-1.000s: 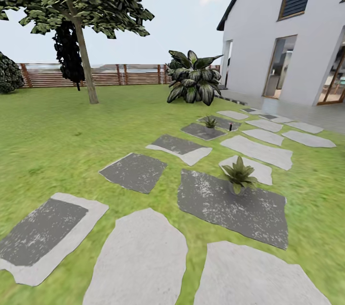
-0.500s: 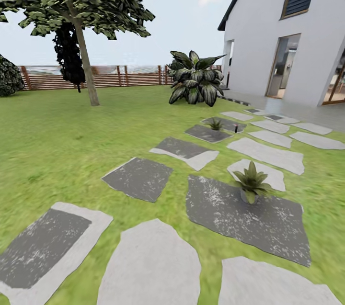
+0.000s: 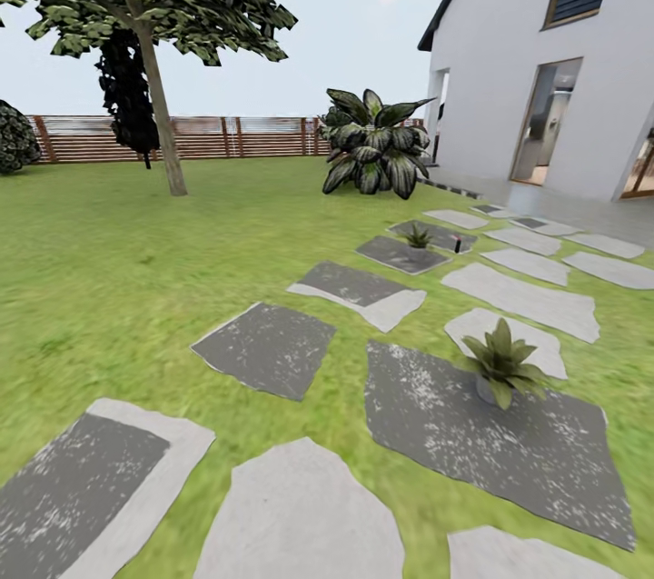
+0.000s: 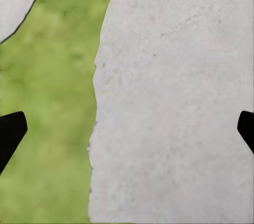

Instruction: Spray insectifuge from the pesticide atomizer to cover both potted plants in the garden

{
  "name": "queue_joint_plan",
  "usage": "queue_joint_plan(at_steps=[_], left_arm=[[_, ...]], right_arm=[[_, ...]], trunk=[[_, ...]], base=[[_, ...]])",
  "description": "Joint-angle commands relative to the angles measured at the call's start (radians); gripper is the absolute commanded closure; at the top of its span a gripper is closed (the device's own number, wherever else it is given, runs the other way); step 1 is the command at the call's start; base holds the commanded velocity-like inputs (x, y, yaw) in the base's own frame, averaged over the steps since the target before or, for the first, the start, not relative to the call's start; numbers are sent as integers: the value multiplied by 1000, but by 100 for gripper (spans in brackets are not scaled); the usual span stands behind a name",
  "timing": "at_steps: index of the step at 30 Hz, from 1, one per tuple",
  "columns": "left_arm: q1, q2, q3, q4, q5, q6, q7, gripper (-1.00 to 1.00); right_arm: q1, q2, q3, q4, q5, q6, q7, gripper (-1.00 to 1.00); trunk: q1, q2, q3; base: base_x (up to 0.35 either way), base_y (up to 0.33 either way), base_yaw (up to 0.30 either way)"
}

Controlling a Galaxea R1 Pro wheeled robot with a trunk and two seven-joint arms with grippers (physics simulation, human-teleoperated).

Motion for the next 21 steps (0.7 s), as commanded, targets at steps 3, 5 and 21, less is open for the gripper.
queue_joint_plan(at_steps=[3,5,21], left_arm=[[0,0,1,1,0,-3,1,-100],[-1,0,1,1,0,-3,1,-100],[-1,0,0,1,0,-3,1,-100]], right_arm=[[0,0,0,0,3,-3,0,-100],[0,0,0,1,3,-3,0,-100],[0,0,0,2,3,-3,0,-100]], trunk=[[0,0,-1],[0,0,-1],[0,0,-1]], base=[[329,114,-51],[332,105,-102],[334,96,-49]])
